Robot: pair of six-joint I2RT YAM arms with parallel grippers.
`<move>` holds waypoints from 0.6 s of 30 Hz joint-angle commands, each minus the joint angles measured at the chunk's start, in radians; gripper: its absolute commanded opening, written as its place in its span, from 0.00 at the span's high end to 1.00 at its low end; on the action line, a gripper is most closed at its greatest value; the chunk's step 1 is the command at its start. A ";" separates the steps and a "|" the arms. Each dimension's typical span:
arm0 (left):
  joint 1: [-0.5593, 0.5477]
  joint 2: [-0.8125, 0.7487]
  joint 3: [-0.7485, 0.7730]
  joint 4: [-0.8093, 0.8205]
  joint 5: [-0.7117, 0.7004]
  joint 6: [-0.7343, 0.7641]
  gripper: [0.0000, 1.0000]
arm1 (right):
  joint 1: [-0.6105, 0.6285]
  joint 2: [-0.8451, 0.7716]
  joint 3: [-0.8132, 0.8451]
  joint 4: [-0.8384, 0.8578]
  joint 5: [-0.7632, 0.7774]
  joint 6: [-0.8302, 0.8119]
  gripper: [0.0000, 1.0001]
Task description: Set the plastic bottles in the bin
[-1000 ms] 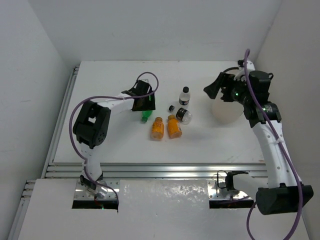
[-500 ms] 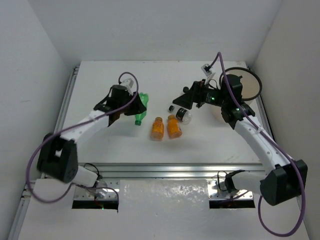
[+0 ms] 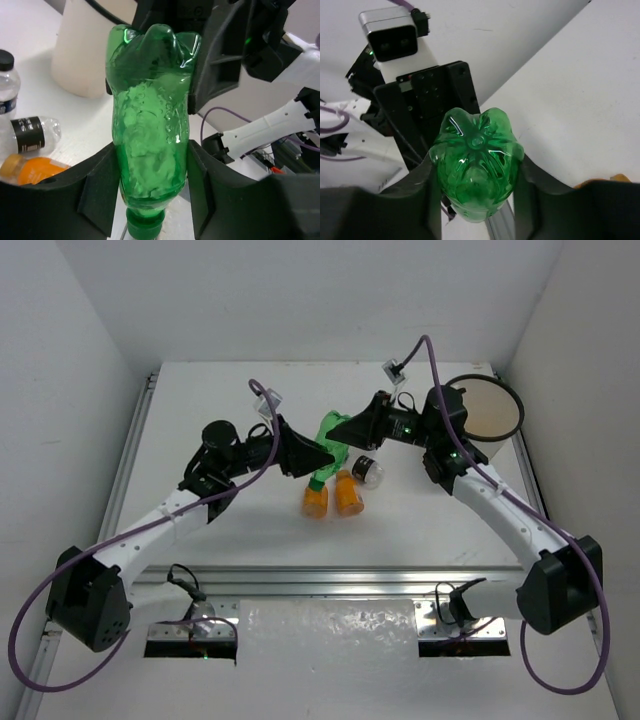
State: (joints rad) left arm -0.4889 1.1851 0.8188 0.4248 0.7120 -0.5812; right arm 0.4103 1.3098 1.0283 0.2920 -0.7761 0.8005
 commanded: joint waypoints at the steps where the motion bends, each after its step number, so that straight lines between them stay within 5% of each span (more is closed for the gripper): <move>1: -0.016 0.001 0.055 0.115 0.080 -0.025 0.57 | 0.010 -0.023 0.020 0.093 -0.012 0.025 0.88; 2: -0.017 -0.004 0.059 0.097 0.048 -0.020 0.42 | 0.009 -0.036 0.019 0.072 0.044 0.003 1.00; 3: -0.017 -0.018 0.065 0.069 0.023 0.001 0.35 | 0.010 -0.046 0.022 0.011 0.067 -0.023 1.00; 4: -0.017 -0.024 0.069 -0.013 -0.011 0.020 0.07 | 0.007 -0.067 0.039 -0.029 0.092 -0.070 1.00; 5: -0.019 -0.033 0.077 -0.079 -0.149 0.041 0.00 | -0.007 -0.082 0.052 -0.066 0.172 -0.093 1.00; 7: -0.023 -0.051 0.127 -0.353 -0.487 0.080 0.00 | -0.037 -0.130 0.120 -0.273 0.368 -0.179 1.00; 8: -0.025 -0.053 0.156 -0.433 -0.588 0.061 0.00 | -0.047 -0.138 0.160 -0.457 0.658 -0.238 1.00; 11: -0.027 -0.032 0.171 -0.668 -0.813 0.027 0.00 | -0.148 -0.121 0.300 -0.650 1.028 -0.299 1.00; 18: -0.123 0.060 0.151 -0.779 -0.973 -0.023 0.00 | -0.458 0.017 0.449 -0.680 1.221 -0.323 1.00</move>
State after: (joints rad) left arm -0.5671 1.2079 0.9649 -0.2691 -0.1394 -0.5816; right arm 0.0120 1.2613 1.4044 -0.3328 0.2554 0.5152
